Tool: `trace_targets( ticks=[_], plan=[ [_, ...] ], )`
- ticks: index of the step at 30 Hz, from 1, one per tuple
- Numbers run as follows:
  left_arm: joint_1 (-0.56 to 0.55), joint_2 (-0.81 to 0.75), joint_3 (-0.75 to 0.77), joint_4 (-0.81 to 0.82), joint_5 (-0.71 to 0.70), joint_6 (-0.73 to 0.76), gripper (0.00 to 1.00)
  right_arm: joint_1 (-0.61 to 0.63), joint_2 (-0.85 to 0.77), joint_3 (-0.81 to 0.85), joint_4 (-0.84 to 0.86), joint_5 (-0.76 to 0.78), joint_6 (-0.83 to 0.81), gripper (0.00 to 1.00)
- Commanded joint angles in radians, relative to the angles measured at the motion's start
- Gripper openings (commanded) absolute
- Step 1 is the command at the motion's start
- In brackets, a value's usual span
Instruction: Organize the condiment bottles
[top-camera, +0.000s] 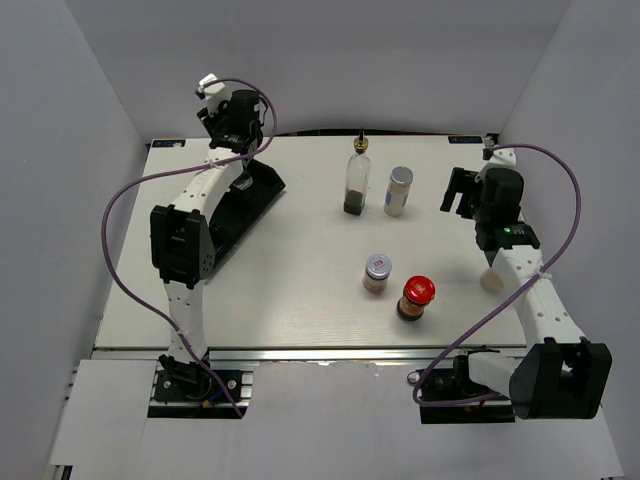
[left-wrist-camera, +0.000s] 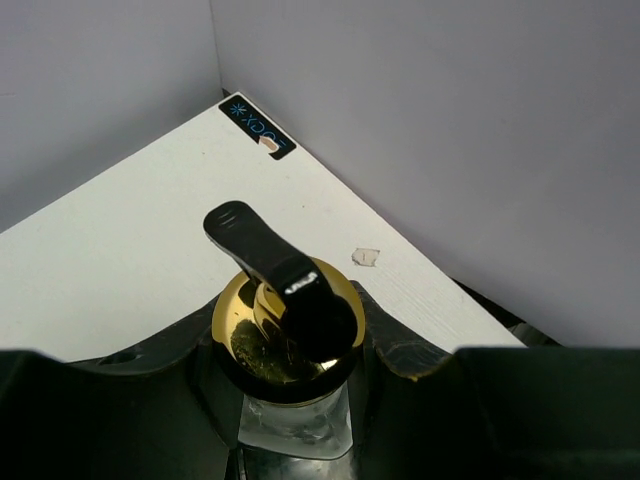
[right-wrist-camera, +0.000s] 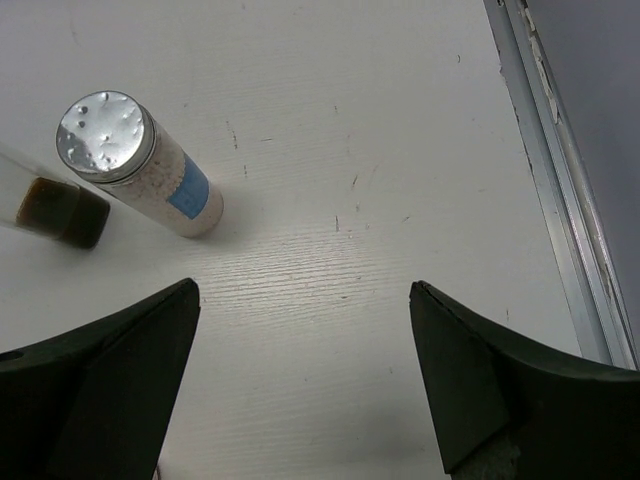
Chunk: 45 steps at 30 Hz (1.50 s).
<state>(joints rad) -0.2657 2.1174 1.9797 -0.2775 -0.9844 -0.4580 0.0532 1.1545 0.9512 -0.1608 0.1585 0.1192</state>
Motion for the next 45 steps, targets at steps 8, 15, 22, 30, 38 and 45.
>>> trace_targets(
  ticks=[8, 15, 22, 30, 38, 45],
  plan=[
    [-0.001, -0.048, 0.033, 0.081, -0.088, -0.059, 0.2, -0.003, 0.004, 0.026, 0.015, 0.03, -0.015, 0.9],
    [-0.003, -0.022, 0.013, 0.09, -0.083, -0.056, 0.35, -0.003, 0.007, 0.031, 0.004, 0.073, -0.023, 0.89],
    [-0.009, -0.025, -0.031, 0.113, -0.088, -0.05, 0.7, -0.003, 0.002, 0.029, 0.001, 0.056, -0.021, 0.89],
    [-0.026, -0.049, -0.041, 0.081, -0.074, -0.027, 0.87, -0.004, -0.007, 0.026, 0.001, 0.047, -0.016, 0.9],
    [-0.036, -0.184, -0.123, 0.083, -0.037, -0.024, 0.98, -0.003, -0.022, 0.024, 0.0, 0.024, -0.013, 0.89],
    [-0.036, -0.378, -0.249, 0.133, 0.138, 0.012, 0.98, -0.003, -0.07, 0.006, 0.009, 0.024, 0.004, 0.9]
  ],
)
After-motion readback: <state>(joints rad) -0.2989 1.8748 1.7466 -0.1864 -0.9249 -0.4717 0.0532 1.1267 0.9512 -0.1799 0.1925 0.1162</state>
